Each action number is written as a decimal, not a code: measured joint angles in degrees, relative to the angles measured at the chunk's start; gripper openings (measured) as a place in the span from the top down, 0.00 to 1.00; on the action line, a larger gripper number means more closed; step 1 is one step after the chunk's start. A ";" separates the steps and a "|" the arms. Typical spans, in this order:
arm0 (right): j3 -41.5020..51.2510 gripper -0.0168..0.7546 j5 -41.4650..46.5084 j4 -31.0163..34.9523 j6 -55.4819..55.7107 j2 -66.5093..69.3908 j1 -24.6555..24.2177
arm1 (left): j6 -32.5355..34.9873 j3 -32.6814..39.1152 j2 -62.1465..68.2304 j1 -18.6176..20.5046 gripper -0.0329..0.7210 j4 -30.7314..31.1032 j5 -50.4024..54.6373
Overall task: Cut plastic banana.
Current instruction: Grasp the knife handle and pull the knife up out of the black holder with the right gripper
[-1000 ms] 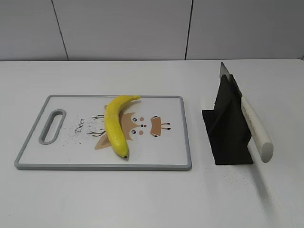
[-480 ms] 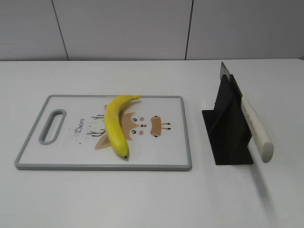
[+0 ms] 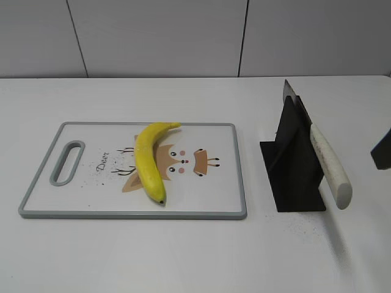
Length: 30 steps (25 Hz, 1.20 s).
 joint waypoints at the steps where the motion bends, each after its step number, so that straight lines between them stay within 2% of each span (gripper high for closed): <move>1: -0.88 0.26 0.06 0.00 0.00 1.62 0.48 | 0.05 0.00 0.00 0.00 0.17 -0.07 0.00; 4: -4.01 0.26 0.07 -0.16 1.06 5.85 3.66 | 0.06 0.00 0.00 0.00 0.18 -0.07 0.00; 9: -9.37 0.26 0.34 -7.59 8.69 13.24 10.54 | 0.18 0.00 0.00 0.00 0.18 -0.07 0.00; 13: -11.31 0.26 0.36 -9.22 13.44 18.97 13.94 | 0.24 0.00 0.00 0.00 0.18 -0.07 0.00; 19: -11.47 0.26 0.36 -11.99 18.22 26.17 14.20 | 0.24 0.00 -0.06 0.00 0.18 -0.07 0.00; 25: -11.47 0.27 0.36 -12.02 18.91 30.17 14.20 | 0.24 0.00 -0.06 0.00 0.18 -0.07 0.00; 27: -11.47 0.30 0.36 -11.19 19.03 30.73 14.20 | 0.24 0.00 -0.06 0.00 0.18 -0.07 0.00; 30: -11.47 0.45 0.36 -10.56 19.09 30.85 14.20 | 0.24 0.00 -0.06 0.00 0.18 -0.07 0.00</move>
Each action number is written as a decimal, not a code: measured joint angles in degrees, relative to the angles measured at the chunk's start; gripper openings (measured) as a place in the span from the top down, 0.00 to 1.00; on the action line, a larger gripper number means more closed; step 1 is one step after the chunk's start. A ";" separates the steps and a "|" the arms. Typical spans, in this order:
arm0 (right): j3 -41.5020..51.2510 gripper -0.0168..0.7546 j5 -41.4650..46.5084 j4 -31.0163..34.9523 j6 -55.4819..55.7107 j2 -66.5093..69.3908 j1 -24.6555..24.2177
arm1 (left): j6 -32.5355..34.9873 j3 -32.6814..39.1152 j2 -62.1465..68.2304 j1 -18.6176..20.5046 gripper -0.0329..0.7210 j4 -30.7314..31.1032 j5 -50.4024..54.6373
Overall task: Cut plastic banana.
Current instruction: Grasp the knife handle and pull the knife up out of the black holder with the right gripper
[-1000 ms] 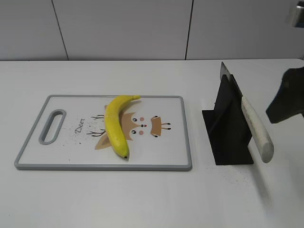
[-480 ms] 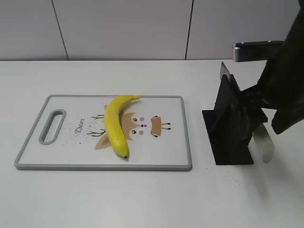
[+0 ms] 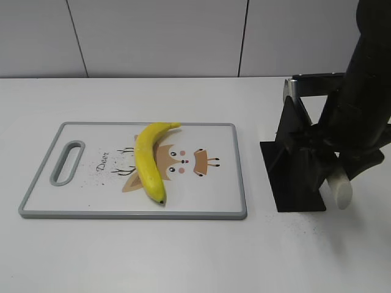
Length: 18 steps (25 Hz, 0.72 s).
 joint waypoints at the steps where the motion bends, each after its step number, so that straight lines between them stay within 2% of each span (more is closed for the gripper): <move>1: -0.03 0.54 0.06 0.39 0.00 0.00 0.00 | 0.00 0.00 0.00 0.00 0.18 0.00 0.00; 3: -0.03 0.73 0.64 0.92 0.67 0.00 0.00 | 0.00 0.00 0.00 0.00 0.19 0.00 0.00; 18: -2.80 0.74 6.27 1.34 1.69 -3.55 -0.11 | 0.00 0.00 0.00 0.00 0.19 -0.01 0.00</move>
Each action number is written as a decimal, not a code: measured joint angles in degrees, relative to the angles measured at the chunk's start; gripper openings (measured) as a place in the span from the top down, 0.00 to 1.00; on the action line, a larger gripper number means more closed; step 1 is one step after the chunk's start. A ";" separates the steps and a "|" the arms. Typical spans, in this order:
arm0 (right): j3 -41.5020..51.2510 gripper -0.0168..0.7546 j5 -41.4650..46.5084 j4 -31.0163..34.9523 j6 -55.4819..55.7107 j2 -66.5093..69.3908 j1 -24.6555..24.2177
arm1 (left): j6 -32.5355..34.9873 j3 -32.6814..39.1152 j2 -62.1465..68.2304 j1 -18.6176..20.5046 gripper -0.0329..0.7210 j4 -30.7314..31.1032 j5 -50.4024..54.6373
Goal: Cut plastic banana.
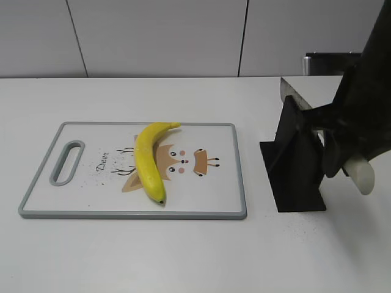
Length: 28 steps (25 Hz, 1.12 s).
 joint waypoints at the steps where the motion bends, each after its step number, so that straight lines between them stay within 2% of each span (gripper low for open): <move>1: -0.57 0.74 0.35 0.00 0.08 -0.48 0.00 | 0.00 0.00 0.00 0.00 0.19 0.00 0.00; 13: -12.07 0.74 0.72 1.05 -3.40 -4.54 0.17 | 0.00 0.00 0.00 0.00 0.19 0.00 0.00; 18: -15.57 0.74 0.72 1.91 -13.77 -4.59 0.17 | 0.00 0.00 0.00 0.00 0.19 0.21 0.00; 22: -15.73 0.74 0.33 3.72 -27.02 -4.59 0.17 | 0.00 -1.97 0.30 0.00 0.19 1.48 0.06; 24: -15.73 0.74 -1.07 4.73 -35.77 -4.59 0.17 | 0.00 -3.06 1.44 0.00 0.19 1.52 -0.55; 28: -15.85 0.74 -2.63 5.79 -44.32 -3.91 0.17 | 0.33 -4.61 7.09 0.00 0.19 1.54 -3.33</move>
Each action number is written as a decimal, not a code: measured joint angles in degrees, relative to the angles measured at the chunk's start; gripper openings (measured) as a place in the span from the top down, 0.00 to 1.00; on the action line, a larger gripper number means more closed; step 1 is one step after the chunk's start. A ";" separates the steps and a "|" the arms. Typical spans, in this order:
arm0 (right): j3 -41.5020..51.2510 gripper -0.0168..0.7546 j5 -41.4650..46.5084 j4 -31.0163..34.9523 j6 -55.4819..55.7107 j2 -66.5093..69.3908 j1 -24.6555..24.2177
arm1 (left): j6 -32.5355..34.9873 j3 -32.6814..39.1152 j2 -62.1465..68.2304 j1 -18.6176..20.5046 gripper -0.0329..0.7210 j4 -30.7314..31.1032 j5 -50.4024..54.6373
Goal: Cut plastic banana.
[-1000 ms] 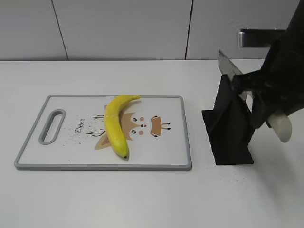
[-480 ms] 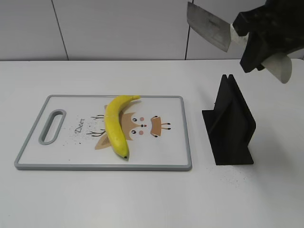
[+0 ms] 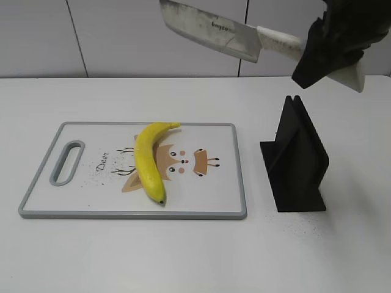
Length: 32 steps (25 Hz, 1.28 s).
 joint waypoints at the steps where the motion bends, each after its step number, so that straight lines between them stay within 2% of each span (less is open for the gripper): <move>1: -0.12 0.74 0.05 0.23 -2.49 0.54 0.00 | 0.52 -0.35 1.93 0.00 0.19 -0.06 -1.37; 8: -4.91 0.74 2.04 2.77 -13.75 6.38 0.00 | 11.45 -4.74 17.84 0.00 0.19 -4.82 -10.49; 14: -11.22 0.74 2.59 4.36 -20.48 12.11 0.00 | 26.24 -12.62 35.24 0.00 0.19 -12.94 -12.64; 18: -12.58 0.74 2.59 6.71 -26.59 15.27 0.00 | 37.71 -22.77 47.22 0.00 0.19 -18.57 -8.97; 24: -12.90 0.74 2.63 7.26 -32.71 20.10 0.00 | 52.67 -38.97 65.35 0.00 0.20 -25.45 2.86; 28: -13.77 0.74 2.69 7.53 -36.51 23.38 0.14 | 57.50 -46.72 76.19 -1.16 0.24 -25.93 9.42; 32: -16.92 0.74 2.63 7.58 -38.55 26.62 1.26 | 62.76 -49.99 84.03 -4.50 0.25 -25.67 9.28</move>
